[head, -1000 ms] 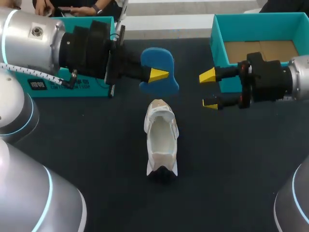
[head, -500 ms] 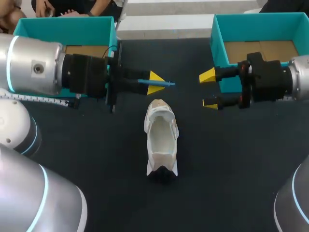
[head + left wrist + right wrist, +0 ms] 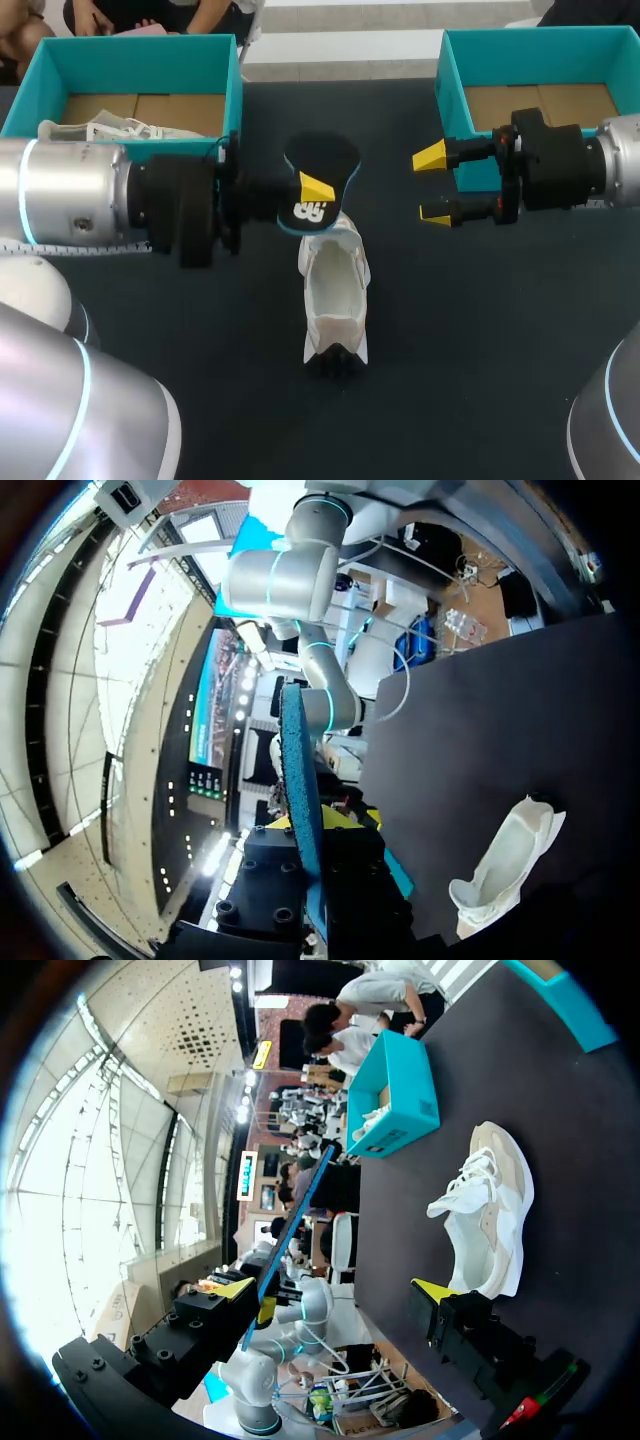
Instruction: Take the shoe out of the shoebox, open the shoe tongue, remove and reinsert the insole, then place the shoe into the shoebox
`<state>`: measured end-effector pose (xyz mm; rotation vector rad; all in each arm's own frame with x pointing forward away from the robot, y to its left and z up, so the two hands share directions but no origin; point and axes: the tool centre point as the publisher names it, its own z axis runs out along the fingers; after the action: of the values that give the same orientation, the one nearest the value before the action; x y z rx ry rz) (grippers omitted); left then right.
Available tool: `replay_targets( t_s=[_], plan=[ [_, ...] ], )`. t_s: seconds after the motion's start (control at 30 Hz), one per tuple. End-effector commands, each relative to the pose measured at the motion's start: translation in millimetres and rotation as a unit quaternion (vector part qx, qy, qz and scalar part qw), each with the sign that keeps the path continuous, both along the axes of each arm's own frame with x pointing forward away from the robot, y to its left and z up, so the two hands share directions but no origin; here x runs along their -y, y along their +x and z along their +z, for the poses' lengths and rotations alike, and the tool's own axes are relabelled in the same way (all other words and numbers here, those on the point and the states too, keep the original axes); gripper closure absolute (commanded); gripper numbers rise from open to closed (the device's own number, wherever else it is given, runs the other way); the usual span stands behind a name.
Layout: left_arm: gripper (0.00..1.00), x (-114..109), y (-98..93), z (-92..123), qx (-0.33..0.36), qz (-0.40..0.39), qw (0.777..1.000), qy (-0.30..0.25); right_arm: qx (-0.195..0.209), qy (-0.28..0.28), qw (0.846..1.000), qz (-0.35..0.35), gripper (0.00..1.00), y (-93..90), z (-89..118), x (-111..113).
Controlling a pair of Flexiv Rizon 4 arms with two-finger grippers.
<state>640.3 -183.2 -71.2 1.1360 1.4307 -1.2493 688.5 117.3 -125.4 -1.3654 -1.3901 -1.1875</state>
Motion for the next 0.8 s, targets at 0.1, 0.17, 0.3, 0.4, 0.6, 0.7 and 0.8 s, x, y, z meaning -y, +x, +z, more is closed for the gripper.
replay_targets(
  t_s=[0.1, 0.17, 0.3, 0.4, 0.6, 0.7, 0.8],
  plan=[
    [1.00, -0.8, -7.0, -5.7, 0.211, 0.010, 0.969, -0.128, 0.000, -0.001, 1.000, 0.000, 0.00, 0.5, -0.5, -1.7],
    [1.00, -0.8, -7.0, -5.7, 0.211, 0.010, 0.969, -0.128, 0.000, -0.001, 1.000, 0.000, 0.00, 0.5, -0.5, -1.7],
    [1.00, -0.8, -7.0, -5.7, 0.211, 0.010, 0.969, -0.128, 0.000, -0.001, 1.000, 0.000, 0.00, 0.5, -0.5, -1.7],
    [1.00, 0.8, -6.8, -24.4, 0.175, 0.019, 0.973, -0.148, 0.000, 0.002, 1.000, -0.005, 0.00, 0.4, -1.4, -2.2],
    [1.00, 4.1, -1.7, -45.4, 0.166, 0.045, 0.974, -0.148, 0.004, 0.013, 1.000, -0.011, 0.00, 5.3, -3.3, -8.2],
    [1.00, 10.2, 0.2, -54.3, 0.169, 0.046, 0.974, -0.142, 0.010, 0.022, 1.000, -0.004, 0.00, 10.3, -3.1, -13.3],
    [1.00, 15.9, -2.6, -56.0, 0.169, 0.041, 0.975, -0.140, 0.007, 0.030, 1.000, 0.003, 0.00, 13.0, -5.8, -17.9]
  ],
)
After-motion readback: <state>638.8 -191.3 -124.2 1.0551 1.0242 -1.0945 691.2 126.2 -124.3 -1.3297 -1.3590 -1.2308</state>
